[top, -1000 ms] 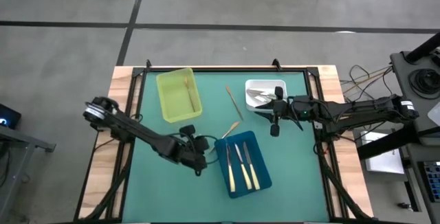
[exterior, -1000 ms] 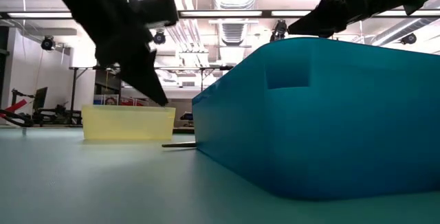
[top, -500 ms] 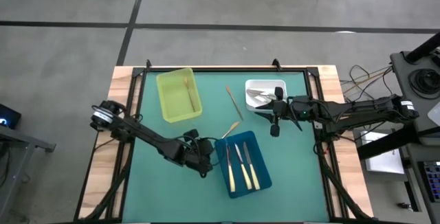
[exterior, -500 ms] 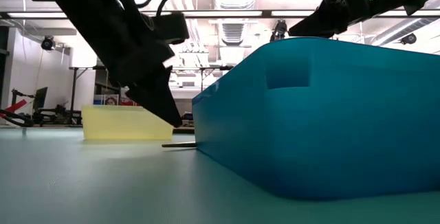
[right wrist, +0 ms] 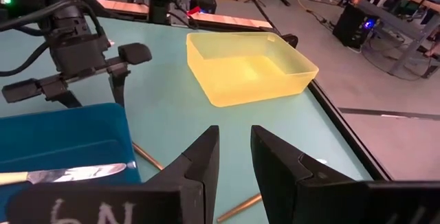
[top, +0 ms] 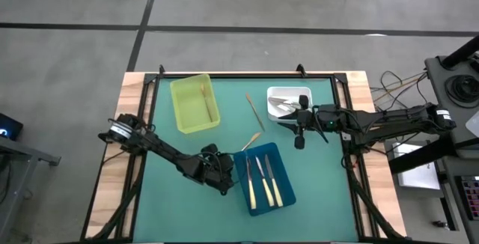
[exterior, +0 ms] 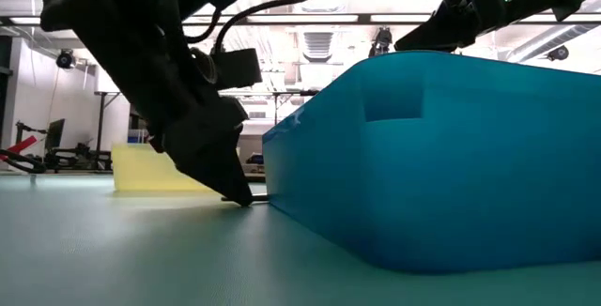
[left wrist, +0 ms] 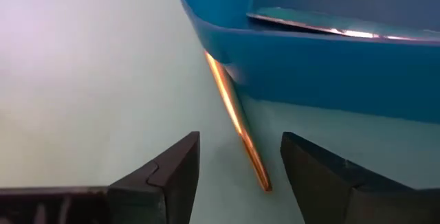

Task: Sort silverware by color (type)
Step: Put the bottom gold knife into the yellow bin

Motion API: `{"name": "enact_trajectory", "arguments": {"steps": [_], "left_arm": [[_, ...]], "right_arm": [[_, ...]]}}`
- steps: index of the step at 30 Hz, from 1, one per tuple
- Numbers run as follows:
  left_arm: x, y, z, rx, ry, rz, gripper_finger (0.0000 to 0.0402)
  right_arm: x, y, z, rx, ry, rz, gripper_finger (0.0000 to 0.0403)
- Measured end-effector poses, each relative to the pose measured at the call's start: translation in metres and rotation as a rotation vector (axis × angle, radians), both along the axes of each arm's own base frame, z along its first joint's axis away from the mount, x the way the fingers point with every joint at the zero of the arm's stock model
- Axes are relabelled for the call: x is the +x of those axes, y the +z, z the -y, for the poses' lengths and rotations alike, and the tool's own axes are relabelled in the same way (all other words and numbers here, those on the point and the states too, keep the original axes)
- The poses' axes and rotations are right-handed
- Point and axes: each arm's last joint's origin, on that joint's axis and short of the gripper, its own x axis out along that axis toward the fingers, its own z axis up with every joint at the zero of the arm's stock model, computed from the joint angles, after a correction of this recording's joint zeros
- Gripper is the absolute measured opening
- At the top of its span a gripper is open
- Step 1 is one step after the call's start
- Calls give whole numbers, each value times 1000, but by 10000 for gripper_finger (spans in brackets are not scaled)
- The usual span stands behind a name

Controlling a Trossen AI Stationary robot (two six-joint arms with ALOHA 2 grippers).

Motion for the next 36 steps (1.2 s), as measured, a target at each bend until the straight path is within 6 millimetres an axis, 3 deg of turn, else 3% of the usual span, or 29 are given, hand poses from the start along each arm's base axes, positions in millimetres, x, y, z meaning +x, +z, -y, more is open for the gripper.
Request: {"name": "enact_trajectory", "arguments": {"steps": [8,29,36], "left_arm": [[1,-3,0,-32,54,24,179],[0,-5,-1,-88,152,56,11],[-6,-6,-3,-72,212,32,4]], "right_arm": [[0,0,0,-2,0,-2,77],[0,0,0,-6,1,-4,77],[-1,-2,0,-8,2,-11,77]]}}
